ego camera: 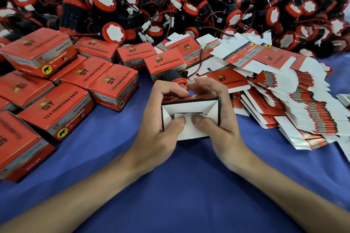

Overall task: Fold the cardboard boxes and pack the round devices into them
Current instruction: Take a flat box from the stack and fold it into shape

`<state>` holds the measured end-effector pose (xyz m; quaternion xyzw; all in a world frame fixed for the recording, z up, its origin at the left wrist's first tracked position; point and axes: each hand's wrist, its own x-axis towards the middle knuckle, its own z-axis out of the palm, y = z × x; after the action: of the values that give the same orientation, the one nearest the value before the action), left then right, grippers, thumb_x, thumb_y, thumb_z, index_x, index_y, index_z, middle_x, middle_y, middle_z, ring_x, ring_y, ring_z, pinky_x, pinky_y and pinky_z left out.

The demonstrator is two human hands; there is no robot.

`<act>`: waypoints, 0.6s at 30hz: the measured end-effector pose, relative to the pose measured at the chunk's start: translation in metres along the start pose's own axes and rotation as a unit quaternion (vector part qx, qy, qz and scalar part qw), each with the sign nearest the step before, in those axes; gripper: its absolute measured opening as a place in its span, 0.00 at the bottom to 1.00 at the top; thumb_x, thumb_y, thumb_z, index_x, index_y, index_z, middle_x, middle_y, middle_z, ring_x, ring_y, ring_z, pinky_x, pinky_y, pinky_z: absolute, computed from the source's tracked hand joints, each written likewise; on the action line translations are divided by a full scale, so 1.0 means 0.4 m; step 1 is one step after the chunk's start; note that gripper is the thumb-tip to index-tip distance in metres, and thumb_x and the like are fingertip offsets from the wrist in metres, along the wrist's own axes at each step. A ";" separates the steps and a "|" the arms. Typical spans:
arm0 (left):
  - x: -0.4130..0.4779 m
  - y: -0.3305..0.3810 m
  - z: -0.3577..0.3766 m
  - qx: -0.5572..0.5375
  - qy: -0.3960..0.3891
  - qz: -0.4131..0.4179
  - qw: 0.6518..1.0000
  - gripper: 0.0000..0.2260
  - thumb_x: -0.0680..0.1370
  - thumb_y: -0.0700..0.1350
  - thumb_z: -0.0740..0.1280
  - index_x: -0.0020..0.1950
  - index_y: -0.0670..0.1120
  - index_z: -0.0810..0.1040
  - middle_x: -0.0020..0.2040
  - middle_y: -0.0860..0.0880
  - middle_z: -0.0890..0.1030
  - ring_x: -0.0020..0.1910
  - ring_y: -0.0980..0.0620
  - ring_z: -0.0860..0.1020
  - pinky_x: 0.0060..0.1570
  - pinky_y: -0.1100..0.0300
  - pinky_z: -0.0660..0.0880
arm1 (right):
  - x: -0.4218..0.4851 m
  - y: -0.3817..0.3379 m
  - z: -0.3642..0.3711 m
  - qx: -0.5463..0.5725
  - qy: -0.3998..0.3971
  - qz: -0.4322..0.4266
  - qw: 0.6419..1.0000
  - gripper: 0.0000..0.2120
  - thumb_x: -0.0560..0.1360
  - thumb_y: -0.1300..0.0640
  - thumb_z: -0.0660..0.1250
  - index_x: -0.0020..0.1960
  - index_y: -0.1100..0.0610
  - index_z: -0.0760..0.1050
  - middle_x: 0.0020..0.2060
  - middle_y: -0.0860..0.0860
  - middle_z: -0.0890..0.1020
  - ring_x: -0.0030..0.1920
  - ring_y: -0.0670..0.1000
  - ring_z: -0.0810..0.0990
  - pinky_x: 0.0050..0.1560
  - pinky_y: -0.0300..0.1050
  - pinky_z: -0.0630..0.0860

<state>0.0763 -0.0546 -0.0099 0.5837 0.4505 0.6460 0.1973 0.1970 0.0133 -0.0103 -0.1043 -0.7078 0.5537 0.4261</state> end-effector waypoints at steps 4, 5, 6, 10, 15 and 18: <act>0.002 0.004 0.001 0.011 0.001 0.016 1.000 0.17 0.69 0.30 0.62 0.55 0.42 0.67 0.52 0.62 0.72 0.53 0.63 0.74 0.53 0.70 0.70 | -0.004 -0.001 0.000 -0.015 0.001 -0.007 1.000 0.28 0.70 0.77 0.58 0.63 0.54 0.65 0.59 0.41 0.74 0.60 0.41 0.73 0.58 0.35 0.72; 0.002 0.006 0.003 0.018 0.002 0.021 1.000 0.15 0.71 0.35 0.63 0.56 0.42 0.67 0.53 0.61 0.72 0.53 0.61 0.74 0.53 0.69 0.70 | -0.005 -0.005 0.000 -0.014 0.003 -0.008 1.000 0.26 0.70 0.76 0.58 0.64 0.57 0.65 0.59 0.45 0.74 0.60 0.41 0.74 0.57 0.35 0.72; 0.003 0.007 0.004 0.035 0.011 0.026 0.999 0.15 0.72 0.39 0.64 0.57 0.42 0.67 0.54 0.58 0.71 0.54 0.60 0.74 0.53 0.67 0.70 | -0.006 -0.008 0.000 -0.019 0.009 -0.015 1.000 0.24 0.71 0.75 0.58 0.64 0.60 0.64 0.59 0.49 0.73 0.59 0.40 0.74 0.56 0.34 0.72; 0.017 -0.014 -0.013 0.231 0.037 0.124 0.964 0.20 0.74 0.50 0.68 0.61 0.45 0.67 0.57 0.51 0.67 0.58 0.53 0.70 0.57 0.56 0.71 | -0.005 -0.001 0.003 -0.121 0.100 -0.054 0.986 0.19 0.74 0.61 0.61 0.63 0.65 0.64 0.57 0.53 0.71 0.57 0.37 0.72 0.56 0.30 0.69; 0.024 -0.039 -0.032 0.373 -0.103 0.176 0.905 0.36 0.70 0.64 0.70 0.69 0.46 0.62 0.65 0.46 0.66 0.63 0.46 0.69 0.58 0.46 0.73 | 0.001 0.001 0.001 -0.129 0.158 -0.090 0.975 0.16 0.75 0.56 0.58 0.62 0.59 0.65 0.60 0.61 0.69 0.59 0.44 0.71 0.57 0.32 0.69; 0.032 -0.043 -0.041 0.338 -0.021 0.129 0.932 0.29 0.70 0.56 0.71 0.64 0.43 0.67 0.60 0.44 0.70 0.59 0.43 0.72 0.55 0.44 0.72 | 0.005 -0.004 0.008 -0.067 0.123 -0.137 0.981 0.22 0.71 0.57 0.59 0.65 0.54 0.64 0.63 0.59 0.64 0.65 0.50 0.67 0.60 0.41 0.70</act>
<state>0.0531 -0.0413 -0.0150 0.6826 0.5590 0.4626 -0.0875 0.1941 0.0115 -0.0079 -0.1025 -0.6931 0.4240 0.5739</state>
